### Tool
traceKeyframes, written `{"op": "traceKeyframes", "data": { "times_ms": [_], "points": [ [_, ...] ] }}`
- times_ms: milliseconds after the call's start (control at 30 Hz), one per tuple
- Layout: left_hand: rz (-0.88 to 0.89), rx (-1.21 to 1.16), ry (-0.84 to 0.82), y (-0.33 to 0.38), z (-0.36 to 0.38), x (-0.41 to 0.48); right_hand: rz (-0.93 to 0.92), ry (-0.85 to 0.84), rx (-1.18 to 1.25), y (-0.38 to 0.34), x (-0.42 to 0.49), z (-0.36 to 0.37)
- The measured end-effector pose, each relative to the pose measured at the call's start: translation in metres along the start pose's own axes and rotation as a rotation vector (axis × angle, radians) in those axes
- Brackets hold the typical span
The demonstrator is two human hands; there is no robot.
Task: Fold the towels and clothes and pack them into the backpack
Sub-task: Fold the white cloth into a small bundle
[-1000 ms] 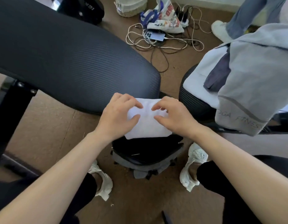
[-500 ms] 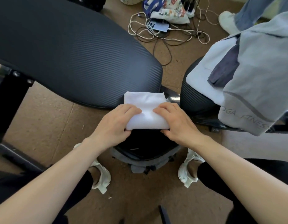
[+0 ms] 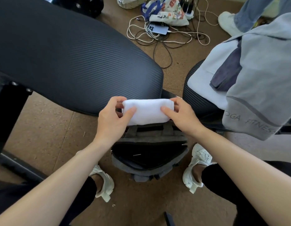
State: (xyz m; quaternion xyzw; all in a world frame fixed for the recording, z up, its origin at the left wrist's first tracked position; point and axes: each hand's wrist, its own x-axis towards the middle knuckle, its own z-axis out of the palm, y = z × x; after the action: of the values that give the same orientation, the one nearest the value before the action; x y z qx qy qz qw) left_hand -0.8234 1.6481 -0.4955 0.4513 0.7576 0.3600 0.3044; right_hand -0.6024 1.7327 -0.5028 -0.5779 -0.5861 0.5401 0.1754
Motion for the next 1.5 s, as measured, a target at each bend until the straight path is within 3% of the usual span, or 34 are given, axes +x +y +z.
{"op": "traceKeyframes", "data": {
  "times_ms": [67, 167, 233, 333, 467, 633, 767, 900, 1000, 1100, 1167, 1233, 1300, 1433, 1500],
  "points": [
    [-0.052, 0.181, 0.06, 0.003, 0.003, 0.0, 0.025, 0.02, -0.041, 0.001, 0.005, 0.005],
    [-0.059, 0.558, 0.016, 0.009, 0.002, 0.0, 0.087, 0.011, -0.029, -0.001, 0.013, 0.011],
    [-0.063, 0.615, -0.022, 0.009, 0.002, 0.001, 0.129, -0.022, -0.003, -0.002, 0.017, 0.014],
    [-0.129, 0.49, -0.08, 0.007, 0.002, 0.001, 0.187, -0.081, 0.037, -0.002, 0.023, 0.017],
    [-0.296, 0.12, -0.111, 0.01, -0.001, 0.005, 0.234, -0.144, 0.094, 0.0, 0.027, 0.02],
    [-0.395, -0.344, -0.055, 0.01, 0.002, 0.007, 0.115, -0.029, 0.291, -0.009, 0.023, 0.015],
    [-0.306, -0.61, -0.321, 0.012, -0.013, 0.017, -0.017, -0.135, 0.306, -0.021, 0.014, -0.003],
    [-0.086, -0.658, -0.476, 0.008, -0.021, 0.014, -0.166, -0.244, 0.029, -0.027, 0.0, -0.016],
    [0.054, -0.594, -0.446, 0.007, -0.024, 0.013, -0.236, -0.244, -0.203, -0.032, -0.009, -0.012],
    [0.178, -0.42, -0.396, 0.012, -0.025, 0.012, -0.436, -0.114, -0.557, -0.035, -0.017, -0.009],
    [0.199, -0.408, -0.43, 0.016, -0.025, 0.01, -0.562, -0.153, -0.703, -0.043, -0.024, -0.004],
    [0.209, -0.441, -0.505, 0.018, -0.026, 0.007, -0.557, -0.266, -0.71, -0.052, -0.032, 0.007],
    [0.207, -0.478, -0.533, 0.018, -0.026, 0.007, -0.396, -0.377, -0.578, -0.056, -0.035, 0.015],
    [0.057, -0.655, -0.431, 0.013, -0.027, 0.009, -0.261, -0.407, -0.293, -0.052, -0.028, 0.014],
    [0.024, -0.636, -0.388, 0.012, -0.025, 0.01, -0.258, -0.422, -0.218, -0.05, -0.029, 0.014]
  ]
}}
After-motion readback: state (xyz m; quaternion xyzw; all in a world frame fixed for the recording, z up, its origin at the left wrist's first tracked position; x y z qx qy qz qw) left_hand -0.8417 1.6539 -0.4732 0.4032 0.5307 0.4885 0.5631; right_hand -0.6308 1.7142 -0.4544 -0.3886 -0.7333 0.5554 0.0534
